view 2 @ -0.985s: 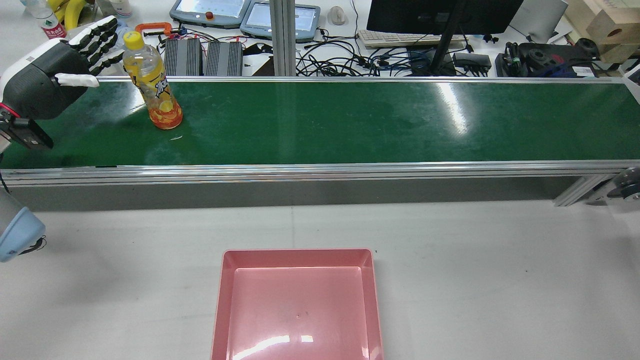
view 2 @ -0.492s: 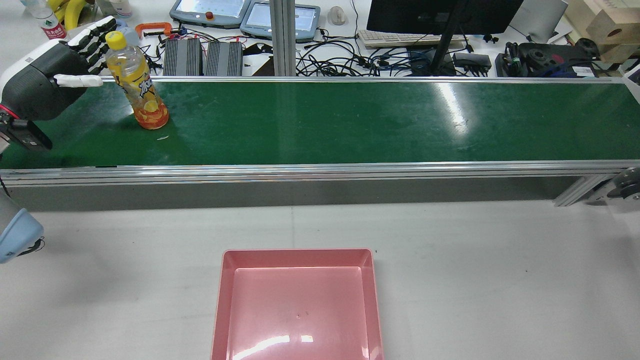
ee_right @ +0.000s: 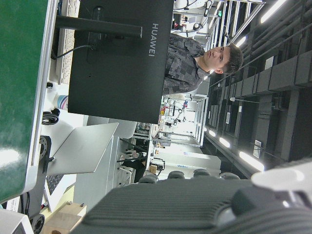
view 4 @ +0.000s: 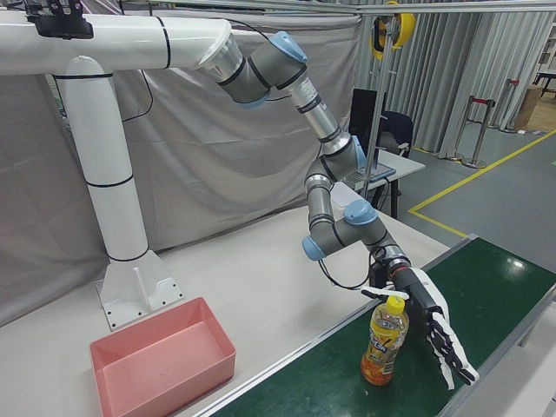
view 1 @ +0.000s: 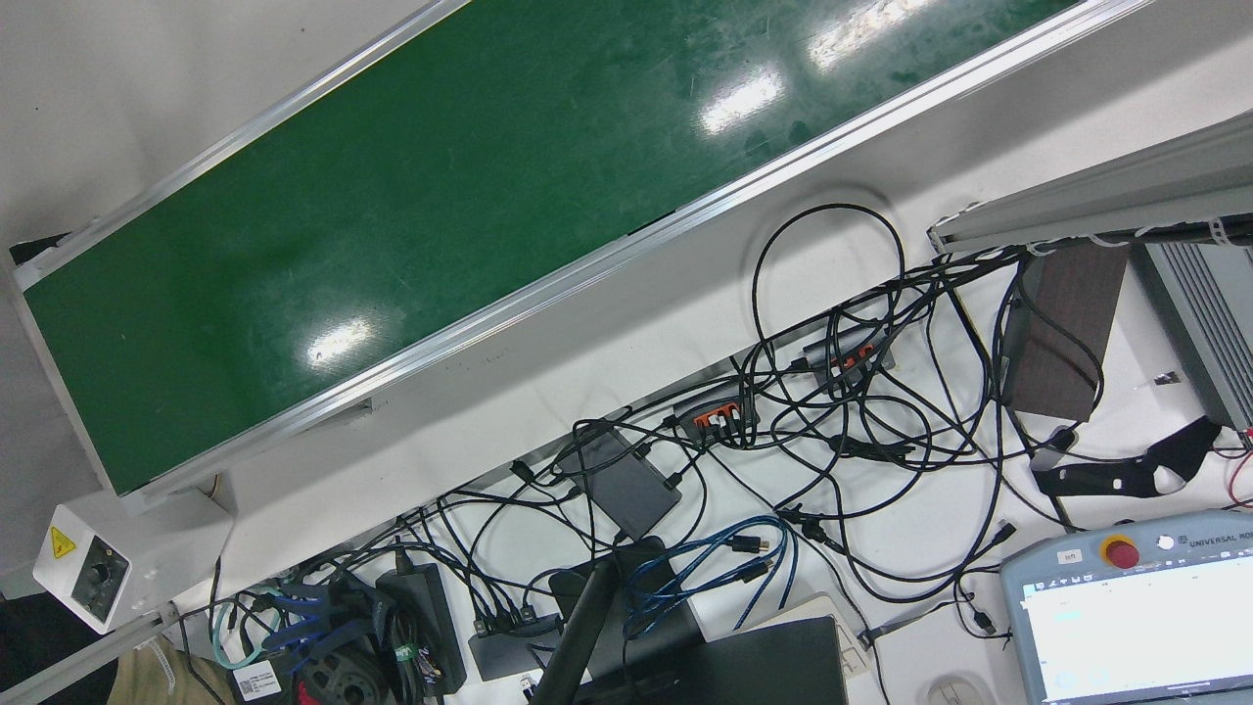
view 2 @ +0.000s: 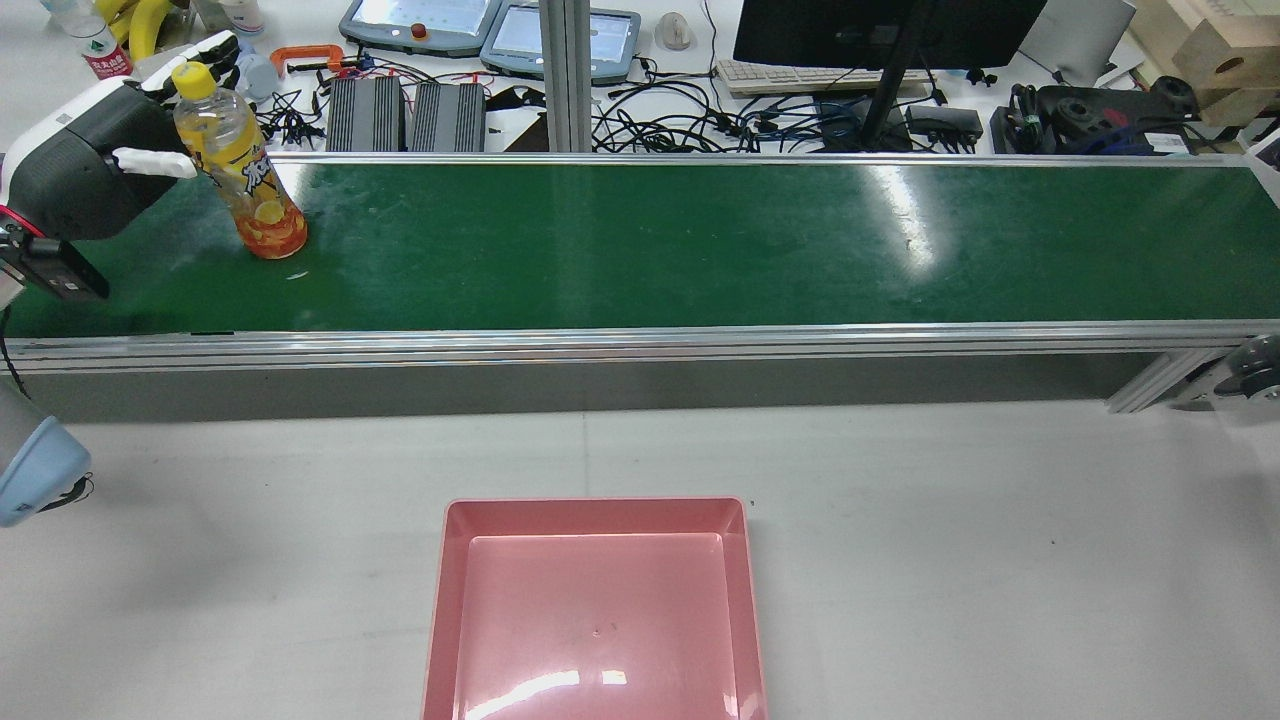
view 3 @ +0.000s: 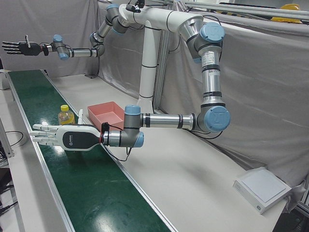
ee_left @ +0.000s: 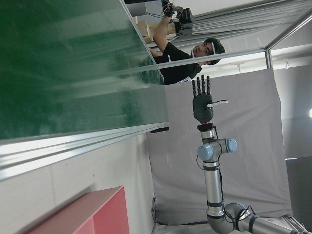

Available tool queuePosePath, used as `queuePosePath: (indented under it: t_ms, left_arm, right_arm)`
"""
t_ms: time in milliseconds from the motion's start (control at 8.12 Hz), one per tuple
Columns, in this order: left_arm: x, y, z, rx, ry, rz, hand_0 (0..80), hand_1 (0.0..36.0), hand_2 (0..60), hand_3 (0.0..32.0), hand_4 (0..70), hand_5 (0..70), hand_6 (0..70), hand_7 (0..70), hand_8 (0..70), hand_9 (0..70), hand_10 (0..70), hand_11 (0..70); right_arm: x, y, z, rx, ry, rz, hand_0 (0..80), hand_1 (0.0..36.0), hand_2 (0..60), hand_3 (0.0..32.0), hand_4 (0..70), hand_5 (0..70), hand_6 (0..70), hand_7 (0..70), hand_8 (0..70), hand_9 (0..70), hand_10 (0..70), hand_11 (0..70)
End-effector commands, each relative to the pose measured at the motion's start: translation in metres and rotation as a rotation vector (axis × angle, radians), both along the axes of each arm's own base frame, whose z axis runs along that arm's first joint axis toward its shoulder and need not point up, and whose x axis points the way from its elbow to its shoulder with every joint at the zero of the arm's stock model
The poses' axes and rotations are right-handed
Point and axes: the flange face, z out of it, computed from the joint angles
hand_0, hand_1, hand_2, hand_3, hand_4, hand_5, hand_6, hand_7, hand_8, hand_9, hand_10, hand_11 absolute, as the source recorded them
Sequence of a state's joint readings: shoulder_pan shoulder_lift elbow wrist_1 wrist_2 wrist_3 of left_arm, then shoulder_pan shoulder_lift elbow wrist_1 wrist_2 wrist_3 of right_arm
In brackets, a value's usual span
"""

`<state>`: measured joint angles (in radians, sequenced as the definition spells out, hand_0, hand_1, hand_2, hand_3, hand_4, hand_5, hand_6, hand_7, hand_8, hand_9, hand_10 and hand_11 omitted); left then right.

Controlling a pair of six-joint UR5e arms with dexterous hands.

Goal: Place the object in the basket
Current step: 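Close the left hand around the juice bottle as it arrives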

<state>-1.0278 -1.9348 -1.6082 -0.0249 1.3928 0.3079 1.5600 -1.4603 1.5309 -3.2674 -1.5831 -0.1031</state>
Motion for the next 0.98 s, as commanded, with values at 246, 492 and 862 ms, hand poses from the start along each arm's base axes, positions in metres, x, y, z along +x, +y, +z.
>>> queuePosePath:
  t_ms: [246, 492, 862]
  left_arm:
    - [0.001, 0.001, -0.003, 0.007, 0.001, 0.010, 45.8, 13.6, 15.8, 0.0, 1.1, 16.3, 0.0, 1.5, 1.0, 3.8, 8.0, 13.1]
    - [0.001, 0.001, -0.002, -0.011, -0.007, 0.010, 47.4, 24.0, 60.0, 0.0, 23.4, 38.8, 7.6, 18.0, 13.6, 22.4, 29.9, 44.4]
    - [-0.015, 0.018, -0.045, 0.017, 0.017, 0.010, 47.7, 33.7, 60.0, 0.0, 29.4, 70.0, 40.0, 70.0, 49.2, 70.0, 61.6, 70.0]
  right_arm:
    - [0.000, 0.000, 0.000, 0.000, 0.000, 0.000, 0.0, 0.0, 0.0, 0.0, 0.0, 0.0, 0.0, 0.0, 0.0, 0.0, 0.0, 0.0]
    - [0.000, 0.000, 0.000, 0.000, 0.000, 0.000, 0.0, 0.0, 0.0, 0.0, 0.0, 0.0, 0.0, 0.0, 0.0, 0.0, 0.0, 0.0]
    - [0.000, 0.000, 0.000, 0.000, 0.000, 0.000, 0.0, 0.0, 0.0, 0.0, 0.0, 0.0, 0.0, 0.0, 0.0, 0.0, 0.0, 0.0]
